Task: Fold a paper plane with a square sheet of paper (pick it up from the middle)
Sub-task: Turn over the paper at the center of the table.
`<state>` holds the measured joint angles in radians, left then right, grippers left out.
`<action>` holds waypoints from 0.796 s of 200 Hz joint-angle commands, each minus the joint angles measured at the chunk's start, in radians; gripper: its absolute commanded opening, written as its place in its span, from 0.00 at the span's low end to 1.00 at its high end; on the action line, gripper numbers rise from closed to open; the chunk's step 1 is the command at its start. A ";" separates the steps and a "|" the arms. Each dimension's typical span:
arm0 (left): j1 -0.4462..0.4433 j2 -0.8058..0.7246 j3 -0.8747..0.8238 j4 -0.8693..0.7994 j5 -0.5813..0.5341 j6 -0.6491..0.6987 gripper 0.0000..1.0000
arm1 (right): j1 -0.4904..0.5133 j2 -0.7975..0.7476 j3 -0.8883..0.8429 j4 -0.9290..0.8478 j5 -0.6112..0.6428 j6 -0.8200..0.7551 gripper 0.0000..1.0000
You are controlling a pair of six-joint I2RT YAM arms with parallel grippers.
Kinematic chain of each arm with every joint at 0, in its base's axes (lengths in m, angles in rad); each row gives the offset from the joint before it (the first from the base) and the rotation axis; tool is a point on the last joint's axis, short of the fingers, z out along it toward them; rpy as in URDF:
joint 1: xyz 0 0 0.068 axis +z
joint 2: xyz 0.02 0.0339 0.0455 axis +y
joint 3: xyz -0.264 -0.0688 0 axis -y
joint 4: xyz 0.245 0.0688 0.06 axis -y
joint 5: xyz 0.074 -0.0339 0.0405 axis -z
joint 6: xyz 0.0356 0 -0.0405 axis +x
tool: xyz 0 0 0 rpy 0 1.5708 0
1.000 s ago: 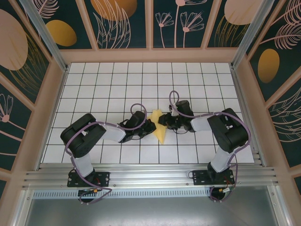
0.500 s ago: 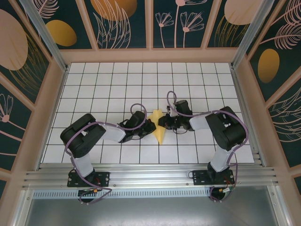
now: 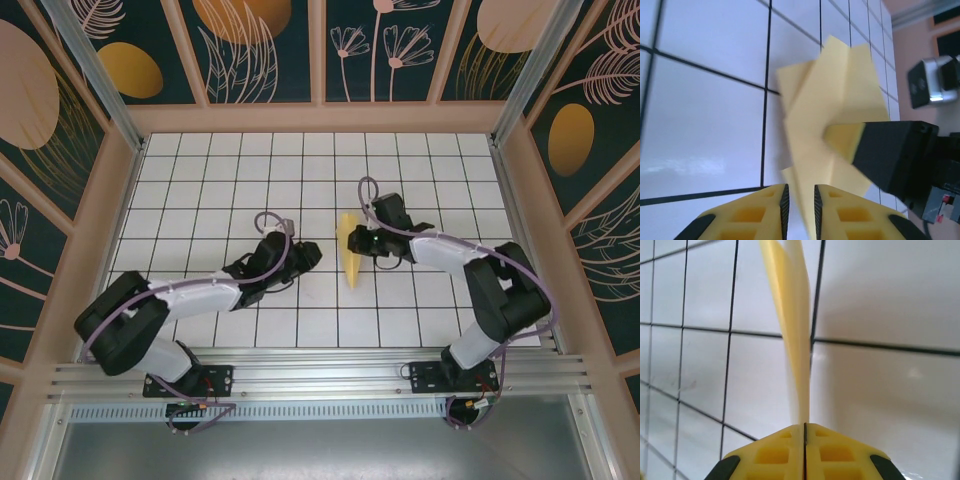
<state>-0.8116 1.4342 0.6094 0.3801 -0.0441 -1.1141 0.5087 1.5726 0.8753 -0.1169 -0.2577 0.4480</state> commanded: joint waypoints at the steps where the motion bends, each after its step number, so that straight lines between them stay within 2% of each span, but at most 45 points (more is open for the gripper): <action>1: 0.005 -0.100 -0.040 -0.166 -0.185 0.044 0.29 | 0.033 -0.063 0.074 -0.263 0.381 -0.098 0.09; 29: 0.009 -0.218 -0.093 -0.232 -0.304 0.030 0.36 | 0.159 -0.021 0.157 -0.439 0.787 -0.112 0.09; 51: 0.015 -0.288 -0.134 -0.248 -0.359 0.013 0.39 | 0.247 0.076 0.218 -0.533 0.928 -0.073 0.09; 101: 0.018 -0.409 -0.176 -0.329 -0.453 -0.028 0.42 | 0.419 0.368 0.368 -0.626 0.937 0.022 0.11; 120: 0.020 -0.462 -0.201 -0.338 -0.473 -0.035 0.43 | 0.462 0.451 0.435 -0.633 0.880 0.040 0.13; 148: 0.020 -0.504 -0.219 -0.353 -0.474 -0.035 0.44 | 0.494 0.500 0.505 -0.624 0.782 0.067 0.25; 159: 0.019 -0.506 -0.220 -0.356 -0.469 -0.033 0.44 | 0.493 0.495 0.510 -0.608 0.740 0.078 0.35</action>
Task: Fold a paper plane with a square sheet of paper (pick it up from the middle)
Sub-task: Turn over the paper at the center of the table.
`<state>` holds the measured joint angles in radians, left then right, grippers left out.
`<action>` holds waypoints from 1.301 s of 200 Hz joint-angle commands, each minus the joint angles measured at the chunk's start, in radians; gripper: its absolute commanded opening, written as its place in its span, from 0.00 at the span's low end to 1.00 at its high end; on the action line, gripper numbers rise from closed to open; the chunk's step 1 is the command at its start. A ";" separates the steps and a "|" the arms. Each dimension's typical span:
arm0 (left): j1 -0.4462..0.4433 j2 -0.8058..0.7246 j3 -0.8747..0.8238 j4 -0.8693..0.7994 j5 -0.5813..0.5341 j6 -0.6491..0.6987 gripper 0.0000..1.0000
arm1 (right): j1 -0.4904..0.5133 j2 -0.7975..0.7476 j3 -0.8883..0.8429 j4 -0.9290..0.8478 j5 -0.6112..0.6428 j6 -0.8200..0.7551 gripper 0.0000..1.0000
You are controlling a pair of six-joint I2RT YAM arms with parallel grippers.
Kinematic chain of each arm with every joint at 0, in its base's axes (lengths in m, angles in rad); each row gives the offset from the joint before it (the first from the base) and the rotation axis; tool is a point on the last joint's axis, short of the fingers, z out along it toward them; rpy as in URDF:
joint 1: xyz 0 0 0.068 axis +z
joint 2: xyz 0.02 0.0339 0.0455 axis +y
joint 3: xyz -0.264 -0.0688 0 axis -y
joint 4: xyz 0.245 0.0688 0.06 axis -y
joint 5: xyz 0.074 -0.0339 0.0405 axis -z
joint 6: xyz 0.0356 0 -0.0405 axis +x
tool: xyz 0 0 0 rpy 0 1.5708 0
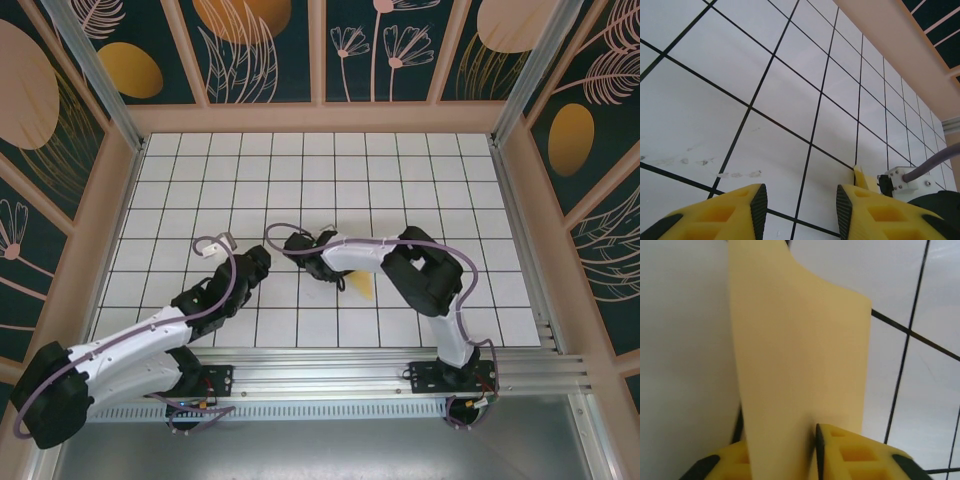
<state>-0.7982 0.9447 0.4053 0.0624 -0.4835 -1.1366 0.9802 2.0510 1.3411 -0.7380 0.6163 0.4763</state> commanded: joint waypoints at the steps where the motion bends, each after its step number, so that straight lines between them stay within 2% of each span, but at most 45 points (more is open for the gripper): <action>1: 0.005 -0.017 -0.017 -0.038 -0.029 -0.010 0.44 | 0.022 0.015 0.044 0.016 -0.141 0.049 0.36; 32: 0.006 0.017 -0.007 -0.018 -0.002 0.001 0.45 | 0.019 -0.085 0.006 0.115 -0.304 0.019 0.50; 72: 0.006 0.120 0.050 0.012 0.065 0.037 0.45 | -0.030 -0.323 -0.127 0.295 -0.516 -0.004 0.71; 97: 0.007 0.196 0.093 0.033 0.126 0.061 0.45 | -0.108 -0.477 -0.248 0.397 -0.626 0.013 0.74; 111: 0.005 0.238 0.108 0.056 0.165 0.072 0.46 | -0.184 -0.570 -0.360 0.491 -0.745 0.021 0.67; 122: 0.007 0.274 0.123 0.084 0.205 0.083 0.46 | -0.264 -0.633 -0.461 0.589 -0.899 0.030 0.55; 132: 0.006 0.315 0.138 0.104 0.246 0.090 0.47 | -0.341 -0.675 -0.557 0.674 -1.022 0.044 0.39; 152: 0.006 0.410 0.184 0.134 0.337 0.097 0.46 | -0.452 -0.687 -0.660 0.754 -1.212 0.050 0.20; 162: 0.007 0.460 0.205 0.158 0.388 0.101 0.44 | -0.479 -0.678 -0.681 0.773 -1.260 0.040 0.13; 191: 0.005 0.576 0.245 0.217 0.484 0.073 0.40 | -0.495 -0.646 -0.695 0.784 -1.297 0.019 0.08; 229: 0.006 0.622 0.246 0.262 0.503 0.034 0.41 | -0.501 -0.581 -0.687 0.798 -1.340 0.002 0.08; 260: 0.006 0.650 0.266 0.249 0.511 0.034 0.41 | -0.507 -0.530 -0.680 0.790 -1.314 -0.014 0.09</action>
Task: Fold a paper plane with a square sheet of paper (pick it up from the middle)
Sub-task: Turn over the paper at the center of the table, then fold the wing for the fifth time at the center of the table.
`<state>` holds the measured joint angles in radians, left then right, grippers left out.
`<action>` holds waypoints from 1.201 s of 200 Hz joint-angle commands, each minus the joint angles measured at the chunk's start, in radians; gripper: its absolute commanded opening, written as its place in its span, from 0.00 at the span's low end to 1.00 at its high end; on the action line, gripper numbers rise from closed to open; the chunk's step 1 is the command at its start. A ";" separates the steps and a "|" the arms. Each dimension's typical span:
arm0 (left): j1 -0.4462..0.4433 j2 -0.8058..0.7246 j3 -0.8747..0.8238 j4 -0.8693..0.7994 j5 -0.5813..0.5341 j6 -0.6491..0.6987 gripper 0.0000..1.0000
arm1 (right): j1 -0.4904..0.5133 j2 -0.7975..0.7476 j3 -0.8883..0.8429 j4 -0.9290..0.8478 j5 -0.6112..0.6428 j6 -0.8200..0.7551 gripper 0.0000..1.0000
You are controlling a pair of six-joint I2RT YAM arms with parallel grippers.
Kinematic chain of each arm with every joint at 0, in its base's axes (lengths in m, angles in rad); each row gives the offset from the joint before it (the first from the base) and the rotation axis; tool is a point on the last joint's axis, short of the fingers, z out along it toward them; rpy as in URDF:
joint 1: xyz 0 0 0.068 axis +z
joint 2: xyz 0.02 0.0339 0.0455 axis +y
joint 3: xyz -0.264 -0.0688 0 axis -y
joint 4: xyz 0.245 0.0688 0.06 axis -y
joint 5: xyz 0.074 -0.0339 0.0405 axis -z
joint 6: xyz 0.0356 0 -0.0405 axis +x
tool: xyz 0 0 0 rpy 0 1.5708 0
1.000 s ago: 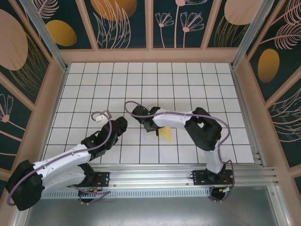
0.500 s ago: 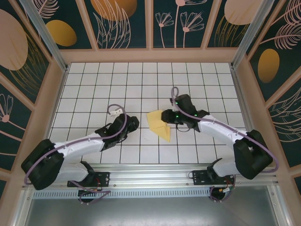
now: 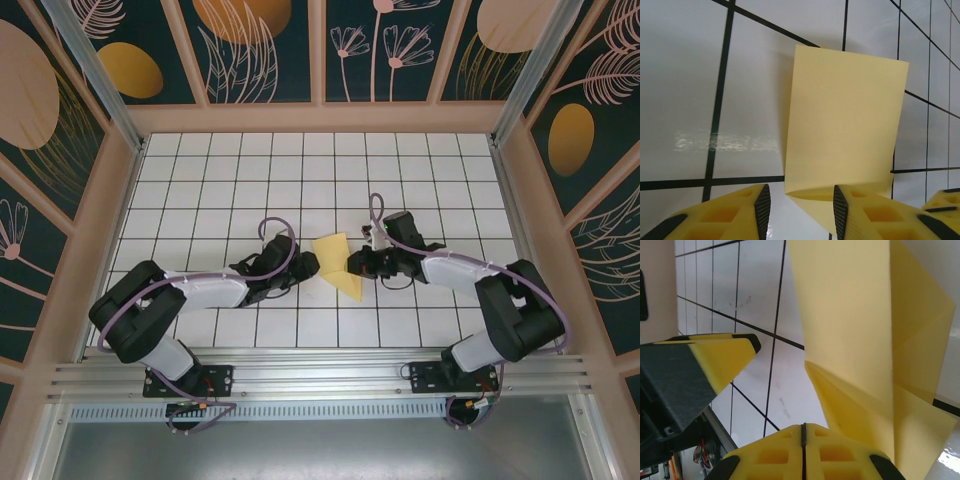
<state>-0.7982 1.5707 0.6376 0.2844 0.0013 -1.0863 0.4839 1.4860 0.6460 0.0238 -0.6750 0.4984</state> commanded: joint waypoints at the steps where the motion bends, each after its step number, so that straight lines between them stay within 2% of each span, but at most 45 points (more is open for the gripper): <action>1: 0.006 0.024 0.034 0.029 0.027 -0.017 0.41 | -0.011 0.037 0.015 0.029 -0.021 -0.037 0.09; 29: 0.005 0.040 0.041 0.038 0.044 -0.017 0.42 | -0.039 0.066 -0.001 0.050 0.011 -0.047 0.09; 101: 0.006 0.080 0.057 0.062 0.094 -0.027 0.44 | -0.098 0.173 -0.079 0.173 -0.029 -0.027 0.10; 160: 0.007 0.109 0.070 0.069 0.121 -0.057 0.50 | -0.106 0.191 -0.101 0.185 -0.008 -0.017 0.10; 240: 0.005 0.176 0.059 0.165 0.160 -0.145 0.51 | -0.108 0.223 -0.126 0.226 -0.003 0.003 0.11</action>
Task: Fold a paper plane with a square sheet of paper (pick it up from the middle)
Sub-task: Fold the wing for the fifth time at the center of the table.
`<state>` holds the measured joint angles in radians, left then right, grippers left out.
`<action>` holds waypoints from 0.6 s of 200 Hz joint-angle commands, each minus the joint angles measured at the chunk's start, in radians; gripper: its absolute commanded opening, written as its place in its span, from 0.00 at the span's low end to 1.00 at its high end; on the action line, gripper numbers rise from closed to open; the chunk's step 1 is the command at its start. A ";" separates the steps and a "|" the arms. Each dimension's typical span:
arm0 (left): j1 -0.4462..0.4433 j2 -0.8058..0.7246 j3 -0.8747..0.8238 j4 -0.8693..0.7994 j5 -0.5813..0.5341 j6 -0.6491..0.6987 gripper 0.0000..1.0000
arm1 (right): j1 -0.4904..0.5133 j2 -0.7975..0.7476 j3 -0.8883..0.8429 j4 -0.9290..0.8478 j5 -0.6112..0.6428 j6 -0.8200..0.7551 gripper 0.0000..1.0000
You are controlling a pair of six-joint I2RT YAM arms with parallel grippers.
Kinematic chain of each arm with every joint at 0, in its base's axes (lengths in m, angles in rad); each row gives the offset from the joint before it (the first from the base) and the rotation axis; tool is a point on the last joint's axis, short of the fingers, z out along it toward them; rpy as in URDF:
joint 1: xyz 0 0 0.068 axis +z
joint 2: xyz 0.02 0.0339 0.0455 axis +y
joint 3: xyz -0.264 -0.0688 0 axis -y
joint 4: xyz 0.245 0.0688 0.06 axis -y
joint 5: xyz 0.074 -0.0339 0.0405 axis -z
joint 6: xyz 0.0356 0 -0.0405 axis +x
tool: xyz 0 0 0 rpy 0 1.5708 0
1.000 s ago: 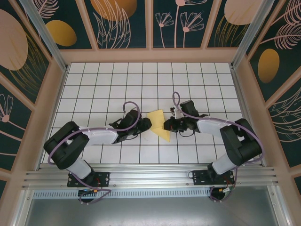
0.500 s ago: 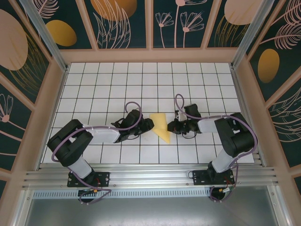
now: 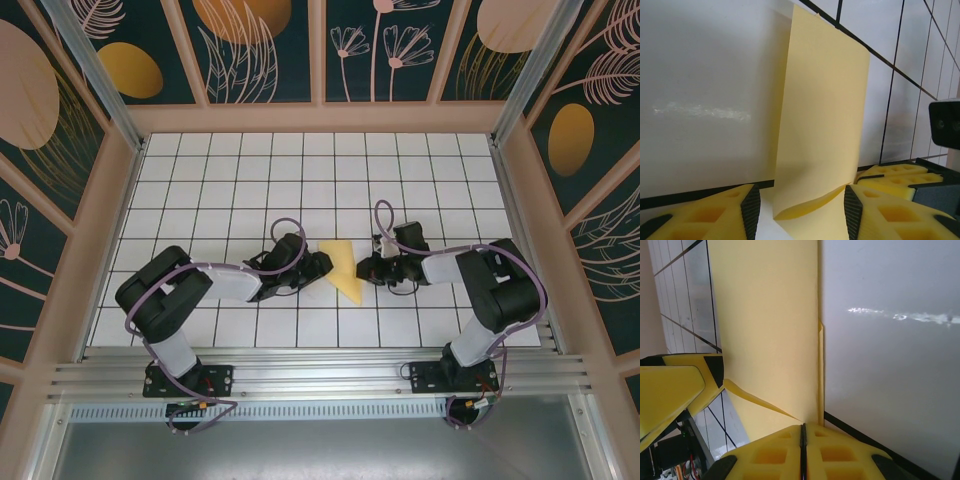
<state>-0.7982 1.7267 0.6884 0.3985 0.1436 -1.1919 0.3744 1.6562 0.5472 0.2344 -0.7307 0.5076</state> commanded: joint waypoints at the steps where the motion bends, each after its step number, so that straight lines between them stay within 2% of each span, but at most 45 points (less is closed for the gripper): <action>1: 0.005 0.020 0.009 0.051 0.017 -0.040 0.51 | 0.002 0.053 -0.027 0.016 0.053 -0.006 0.11; 83: 0.004 0.051 -0.009 0.246 0.086 -0.075 0.49 | 0.000 0.072 -0.031 0.028 0.060 -0.009 0.12; 120: 0.005 0.056 -0.012 0.283 0.088 -0.074 0.47 | 0.000 0.081 -0.029 0.037 0.063 -0.007 0.13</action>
<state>-0.7975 1.7683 0.6865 0.6048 0.2134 -1.2518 0.3656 1.6699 0.5468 0.2512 -0.7601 0.5121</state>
